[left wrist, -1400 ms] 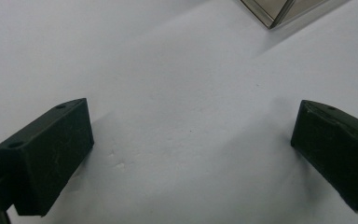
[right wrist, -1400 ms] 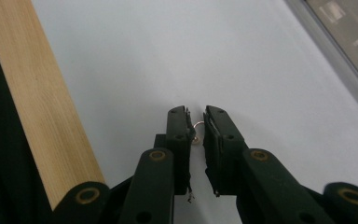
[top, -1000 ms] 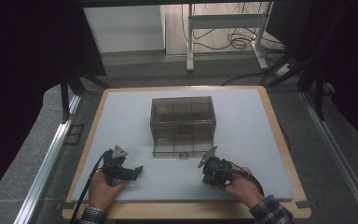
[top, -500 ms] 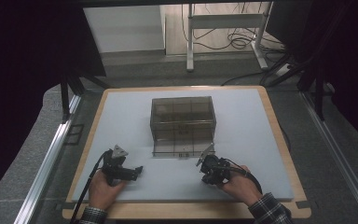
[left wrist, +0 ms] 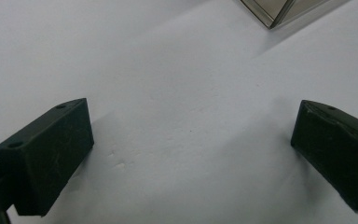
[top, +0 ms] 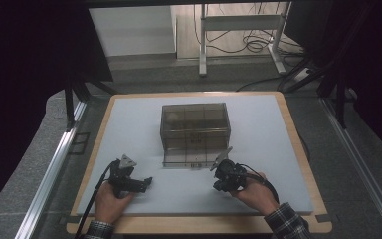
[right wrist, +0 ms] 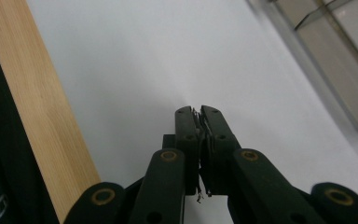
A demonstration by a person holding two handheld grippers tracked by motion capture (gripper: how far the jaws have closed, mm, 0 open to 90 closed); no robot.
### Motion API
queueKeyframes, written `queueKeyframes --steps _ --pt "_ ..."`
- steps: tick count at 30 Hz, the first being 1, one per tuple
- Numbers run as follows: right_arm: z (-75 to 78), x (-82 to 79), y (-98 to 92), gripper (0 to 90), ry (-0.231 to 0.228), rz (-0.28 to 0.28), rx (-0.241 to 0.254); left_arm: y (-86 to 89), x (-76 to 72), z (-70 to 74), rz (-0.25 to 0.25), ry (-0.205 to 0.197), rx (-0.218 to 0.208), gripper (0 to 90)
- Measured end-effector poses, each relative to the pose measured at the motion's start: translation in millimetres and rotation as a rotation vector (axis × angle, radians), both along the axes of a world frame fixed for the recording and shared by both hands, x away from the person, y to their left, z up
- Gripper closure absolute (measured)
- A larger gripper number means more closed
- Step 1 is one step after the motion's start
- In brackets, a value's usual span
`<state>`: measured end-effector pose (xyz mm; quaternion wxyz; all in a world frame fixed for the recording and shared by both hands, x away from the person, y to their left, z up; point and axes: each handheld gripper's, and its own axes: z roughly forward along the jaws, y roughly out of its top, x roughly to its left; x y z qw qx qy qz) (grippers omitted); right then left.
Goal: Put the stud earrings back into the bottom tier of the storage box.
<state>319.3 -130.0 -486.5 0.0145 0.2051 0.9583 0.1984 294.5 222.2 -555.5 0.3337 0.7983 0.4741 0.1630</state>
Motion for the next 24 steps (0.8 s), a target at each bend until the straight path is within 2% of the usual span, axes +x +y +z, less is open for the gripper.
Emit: queueKeyframes --steps 6,7,14,24 --pt "3.6 4.6 -0.5 84.8 -0.008 -0.013 0.044 0.0 0.0 0.0 0.0 0.0 0.0 0.0" --pt "4.0 6.4 -1.5 84.8 -0.011 -0.02 0.066 0.0 0.0 0.0 0.0 0.0 0.0 0.0" --pt "4.3 8.7 -2.2 84.7 -0.009 -0.033 0.087 0.0 0.0 0.0 0.0 0.0 0.0 0.0" --pt "11.3 13.1 -0.4 84.6 -0.035 -0.041 0.119 0.0 0.0 0.0 0.0 0.0 0.0 0.0"
